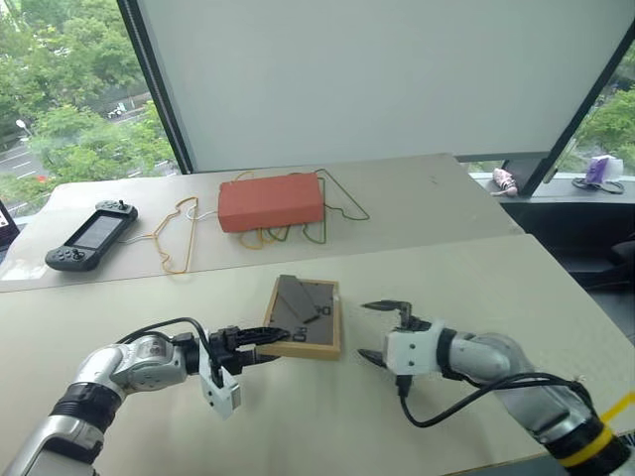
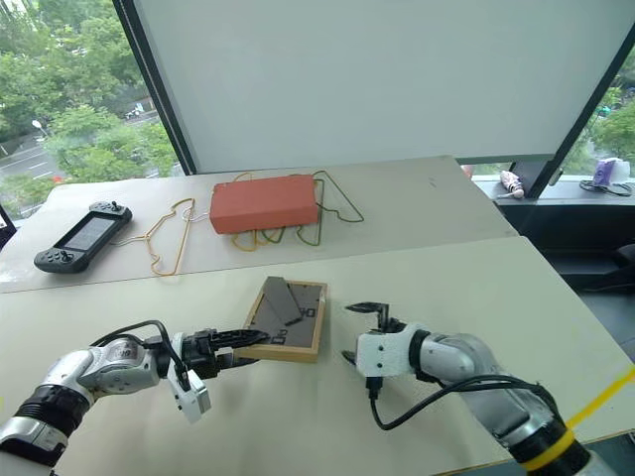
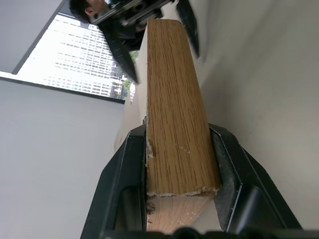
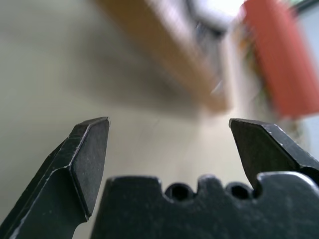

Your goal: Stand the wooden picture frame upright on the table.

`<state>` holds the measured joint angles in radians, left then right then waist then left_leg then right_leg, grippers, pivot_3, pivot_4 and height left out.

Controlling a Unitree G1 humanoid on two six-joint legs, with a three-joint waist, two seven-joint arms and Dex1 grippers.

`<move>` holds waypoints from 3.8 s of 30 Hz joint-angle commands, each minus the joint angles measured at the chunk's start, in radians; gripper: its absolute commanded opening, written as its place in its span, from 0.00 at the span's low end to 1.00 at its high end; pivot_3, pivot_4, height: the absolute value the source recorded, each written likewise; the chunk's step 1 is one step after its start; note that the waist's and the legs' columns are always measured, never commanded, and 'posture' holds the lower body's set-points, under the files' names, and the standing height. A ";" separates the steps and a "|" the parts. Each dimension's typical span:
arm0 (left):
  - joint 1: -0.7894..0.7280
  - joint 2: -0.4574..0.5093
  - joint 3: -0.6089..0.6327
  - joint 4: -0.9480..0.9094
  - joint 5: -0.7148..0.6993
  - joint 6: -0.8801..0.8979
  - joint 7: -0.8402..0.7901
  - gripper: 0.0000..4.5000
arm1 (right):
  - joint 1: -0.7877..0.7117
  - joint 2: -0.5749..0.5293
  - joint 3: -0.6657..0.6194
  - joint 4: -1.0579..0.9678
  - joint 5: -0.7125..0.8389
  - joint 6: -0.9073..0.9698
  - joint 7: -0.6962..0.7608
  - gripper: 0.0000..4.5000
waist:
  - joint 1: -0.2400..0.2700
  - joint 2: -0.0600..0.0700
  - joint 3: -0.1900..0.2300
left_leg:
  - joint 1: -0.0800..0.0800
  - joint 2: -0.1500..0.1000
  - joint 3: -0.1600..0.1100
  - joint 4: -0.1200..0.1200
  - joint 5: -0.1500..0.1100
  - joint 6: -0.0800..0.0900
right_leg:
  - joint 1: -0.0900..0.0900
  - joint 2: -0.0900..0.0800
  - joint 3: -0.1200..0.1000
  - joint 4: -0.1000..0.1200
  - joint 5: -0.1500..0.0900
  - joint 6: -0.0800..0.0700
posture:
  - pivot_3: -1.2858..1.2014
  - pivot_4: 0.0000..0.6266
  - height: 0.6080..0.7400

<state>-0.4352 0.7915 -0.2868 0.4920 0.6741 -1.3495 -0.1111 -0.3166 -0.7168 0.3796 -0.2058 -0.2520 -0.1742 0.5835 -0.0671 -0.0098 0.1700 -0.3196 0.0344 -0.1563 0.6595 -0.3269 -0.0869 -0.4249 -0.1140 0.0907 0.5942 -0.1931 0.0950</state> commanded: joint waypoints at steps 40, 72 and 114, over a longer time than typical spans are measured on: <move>0.036 -0.001 0.013 -0.046 0.041 -0.073 -0.029 0.28 | -0.633 0.408 -0.224 0.315 0.950 1.441 0.363 0.99 | 0.004 0.005 0.001 | -0.004 -0.001 -0.004 0.000 0.001 0.000 | -0.003 -0.004 -0.012 0.004 0.001 -0.002 | 0.52 0.24 1.00; 0.011 0.007 0.012 -0.023 0.035 -0.054 -0.017 0.28 | -0.137 -0.055 -0.259 -0.097 0.678 0.815 0.420 0.99 | -0.003 0.004 0.001 | -0.002 -0.002 -0.003 0.000 -0.002 0.004 | -0.001 -0.007 -0.015 0.001 0.001 -0.001 | 0.52 0.24 1.00; 0.013 0.000 -0.020 -0.074 -0.213 0.036 -0.137 0.28 | 0.034 0.105 -0.070 -0.099 -0.224 -0.273 -0.003 0.28 | 0.005 0.004 0.001 | 0.001 -0.002 -0.001 0.001 0.000 0.001 | 0.002 -0.009 -0.016 0.000 0.001 -0.002 | 0.52 0.24 1.00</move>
<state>-0.4162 0.7879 -0.3013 0.4669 0.4801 -1.3047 -0.2300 -0.2645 -0.6330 0.3288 -0.2653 -0.5250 -0.4750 0.5692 -0.0625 -0.0057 0.1710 -0.3187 0.0319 -0.1568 0.6604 -0.3270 -0.0859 -0.4226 -0.1228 0.0748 0.5947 -0.1917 0.0931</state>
